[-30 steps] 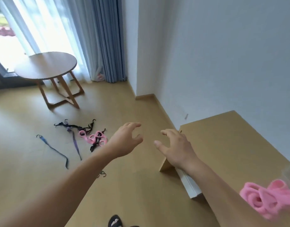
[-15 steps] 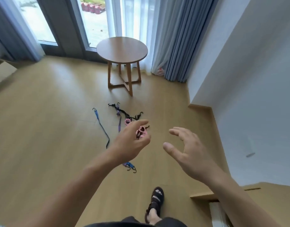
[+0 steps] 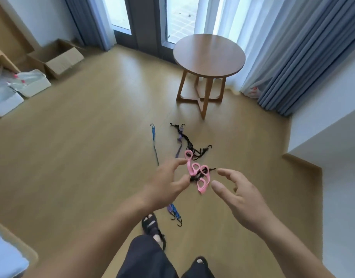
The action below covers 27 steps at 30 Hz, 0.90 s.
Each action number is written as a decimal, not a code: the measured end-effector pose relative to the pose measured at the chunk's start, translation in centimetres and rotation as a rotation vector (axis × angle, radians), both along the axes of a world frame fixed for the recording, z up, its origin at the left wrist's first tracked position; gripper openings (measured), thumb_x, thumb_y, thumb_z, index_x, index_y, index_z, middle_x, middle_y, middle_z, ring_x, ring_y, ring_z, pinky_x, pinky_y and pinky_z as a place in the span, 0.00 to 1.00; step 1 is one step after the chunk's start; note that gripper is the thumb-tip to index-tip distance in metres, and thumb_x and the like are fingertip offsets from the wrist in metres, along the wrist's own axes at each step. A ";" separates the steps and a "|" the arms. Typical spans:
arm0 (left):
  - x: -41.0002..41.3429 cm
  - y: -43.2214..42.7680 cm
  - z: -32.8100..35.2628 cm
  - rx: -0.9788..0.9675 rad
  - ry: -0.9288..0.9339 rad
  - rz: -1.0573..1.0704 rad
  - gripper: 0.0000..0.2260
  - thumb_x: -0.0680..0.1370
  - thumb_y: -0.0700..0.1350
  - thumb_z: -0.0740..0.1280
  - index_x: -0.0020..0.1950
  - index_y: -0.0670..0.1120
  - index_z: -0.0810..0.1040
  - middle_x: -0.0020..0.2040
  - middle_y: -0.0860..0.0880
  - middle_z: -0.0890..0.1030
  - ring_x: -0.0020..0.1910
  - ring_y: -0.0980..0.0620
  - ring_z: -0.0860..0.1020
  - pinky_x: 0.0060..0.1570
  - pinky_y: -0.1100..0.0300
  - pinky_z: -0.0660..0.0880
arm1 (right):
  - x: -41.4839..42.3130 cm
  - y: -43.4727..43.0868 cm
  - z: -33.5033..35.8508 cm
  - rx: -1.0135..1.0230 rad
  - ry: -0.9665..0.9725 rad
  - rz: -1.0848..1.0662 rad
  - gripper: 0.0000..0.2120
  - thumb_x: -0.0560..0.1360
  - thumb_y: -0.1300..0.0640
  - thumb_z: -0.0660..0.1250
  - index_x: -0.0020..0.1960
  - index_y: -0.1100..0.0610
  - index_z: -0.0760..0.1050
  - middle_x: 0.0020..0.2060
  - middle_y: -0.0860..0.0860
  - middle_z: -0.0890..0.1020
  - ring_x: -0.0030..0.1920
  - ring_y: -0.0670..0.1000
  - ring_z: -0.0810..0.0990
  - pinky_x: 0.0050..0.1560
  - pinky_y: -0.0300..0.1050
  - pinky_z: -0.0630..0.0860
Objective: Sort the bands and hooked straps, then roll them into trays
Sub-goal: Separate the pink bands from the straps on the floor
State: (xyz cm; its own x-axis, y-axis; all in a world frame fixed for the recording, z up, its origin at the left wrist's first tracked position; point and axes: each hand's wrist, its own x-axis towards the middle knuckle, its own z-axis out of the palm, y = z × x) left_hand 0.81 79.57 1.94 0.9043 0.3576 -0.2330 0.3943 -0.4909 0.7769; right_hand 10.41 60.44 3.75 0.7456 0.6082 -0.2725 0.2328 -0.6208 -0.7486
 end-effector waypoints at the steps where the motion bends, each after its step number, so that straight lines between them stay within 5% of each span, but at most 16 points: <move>1: 1.3 1.2 -1.4 -0.016 0.030 -0.002 0.21 0.80 0.50 0.64 0.74 0.51 0.68 0.71 0.55 0.72 0.64 0.63 0.67 0.61 0.67 0.63 | 1.3 1.3 -1.2 -0.030 0.002 0.003 0.22 0.77 0.44 0.65 0.69 0.48 0.71 0.65 0.42 0.74 0.63 0.40 0.70 0.60 0.36 0.64; 8: 11.5 8.4 -13.8 -0.064 0.301 -0.061 0.23 0.79 0.51 0.64 0.74 0.51 0.68 0.72 0.52 0.71 0.69 0.53 0.70 0.67 0.57 0.69 | 9.6 10.1 -11.8 -0.149 0.133 -0.093 0.24 0.78 0.43 0.65 0.71 0.50 0.69 0.67 0.45 0.73 0.61 0.40 0.68 0.58 0.38 0.64; 12: 17.0 10.6 -22.9 -0.055 0.419 -0.074 0.23 0.79 0.52 0.64 0.73 0.51 0.69 0.72 0.52 0.71 0.69 0.51 0.72 0.66 0.54 0.70 | 14.3 13.2 -21.3 -0.232 0.207 -0.131 0.25 0.78 0.43 0.65 0.72 0.51 0.68 0.69 0.46 0.72 0.70 0.46 0.68 0.64 0.42 0.65; 23: 27.6 8.2 -56.2 -0.017 0.590 -0.163 0.20 0.77 0.47 0.63 0.68 0.46 0.73 0.67 0.46 0.75 0.66 0.45 0.73 0.63 0.52 0.72 | 24.5 11.7 -58.9 -0.469 0.445 -0.295 0.23 0.77 0.49 0.65 0.70 0.55 0.71 0.66 0.54 0.74 0.64 0.55 0.74 0.58 0.46 0.69; 27: 30.4 6.2 -67.0 -0.028 0.585 -0.209 0.18 0.76 0.45 0.63 0.65 0.47 0.74 0.60 0.46 0.78 0.59 0.43 0.77 0.56 0.50 0.75 | 26.1 10.6 -71.0 -0.561 0.462 -0.345 0.12 0.76 0.49 0.64 0.58 0.51 0.71 0.58 0.55 0.78 0.54 0.58 0.77 0.50 0.48 0.74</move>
